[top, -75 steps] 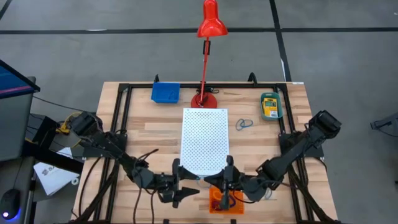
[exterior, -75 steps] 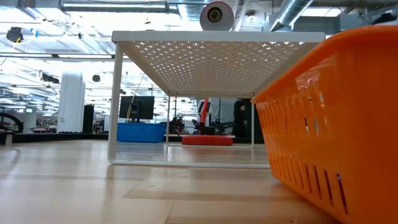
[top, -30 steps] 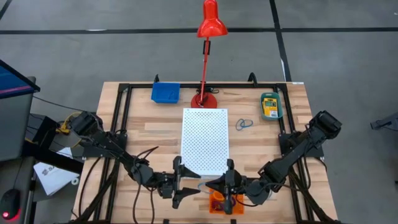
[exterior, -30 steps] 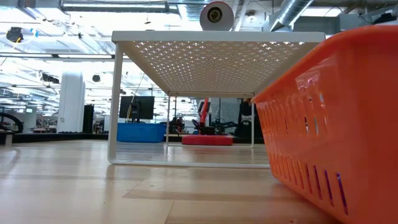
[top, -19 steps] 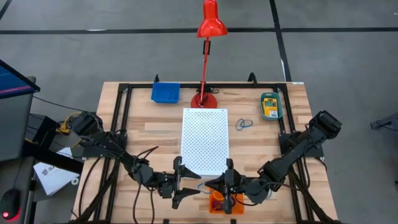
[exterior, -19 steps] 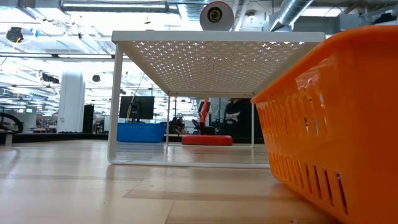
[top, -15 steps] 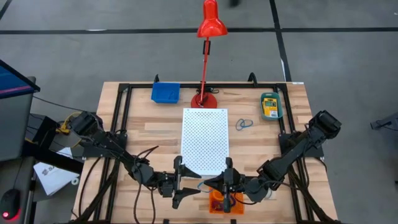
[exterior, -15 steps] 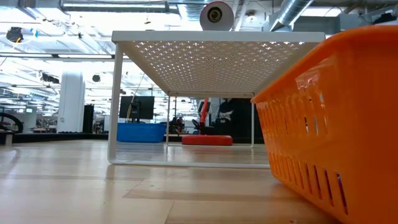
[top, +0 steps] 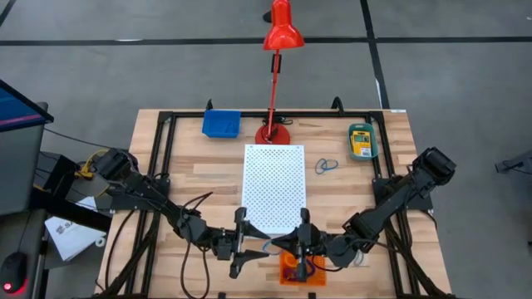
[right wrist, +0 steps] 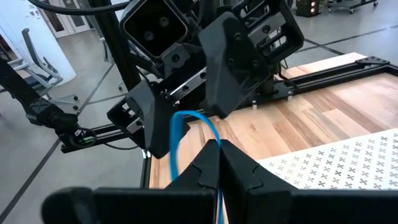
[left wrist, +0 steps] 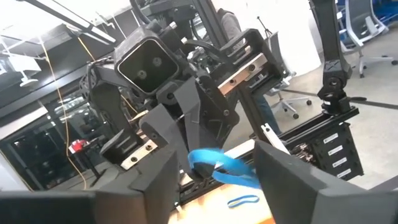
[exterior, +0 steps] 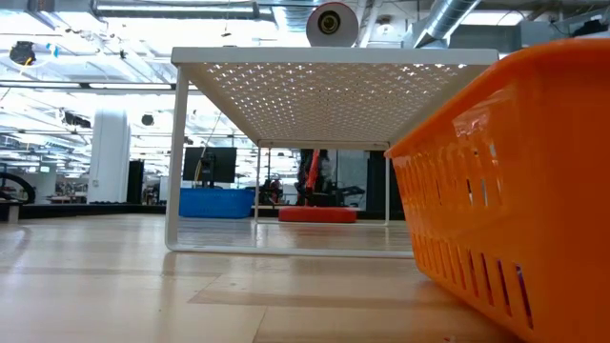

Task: Pick & Place Office Desk Supplies
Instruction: Put the blue rubber band into the blue bin

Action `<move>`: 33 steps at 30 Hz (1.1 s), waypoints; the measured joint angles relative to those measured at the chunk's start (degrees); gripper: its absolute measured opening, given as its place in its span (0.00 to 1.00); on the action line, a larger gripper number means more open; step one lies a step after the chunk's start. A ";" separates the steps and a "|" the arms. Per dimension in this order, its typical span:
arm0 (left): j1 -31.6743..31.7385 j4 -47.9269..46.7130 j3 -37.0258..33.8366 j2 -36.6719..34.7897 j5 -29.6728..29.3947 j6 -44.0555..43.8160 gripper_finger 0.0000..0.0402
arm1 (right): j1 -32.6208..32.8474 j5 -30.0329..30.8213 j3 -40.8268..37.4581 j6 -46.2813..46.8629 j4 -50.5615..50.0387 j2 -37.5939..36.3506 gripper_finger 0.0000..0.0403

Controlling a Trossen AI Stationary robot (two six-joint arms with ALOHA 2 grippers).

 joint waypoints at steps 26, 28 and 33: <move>-1.93 0.00 0.00 -0.08 -21.00 2.57 0.00 | 2.30 0.20 0.00 -1.70 0.82 0.00 0.12; -2.62 -0.51 -0.02 -0.94 -28.74 4.79 0.00 | 3.07 0.14 0.00 -2.37 0.64 -0.33 0.16; -3.05 -6.75 -0.02 -4.64 -46.90 3.26 0.00 | 5.02 1.80 0.00 -4.10 0.74 -2.05 0.23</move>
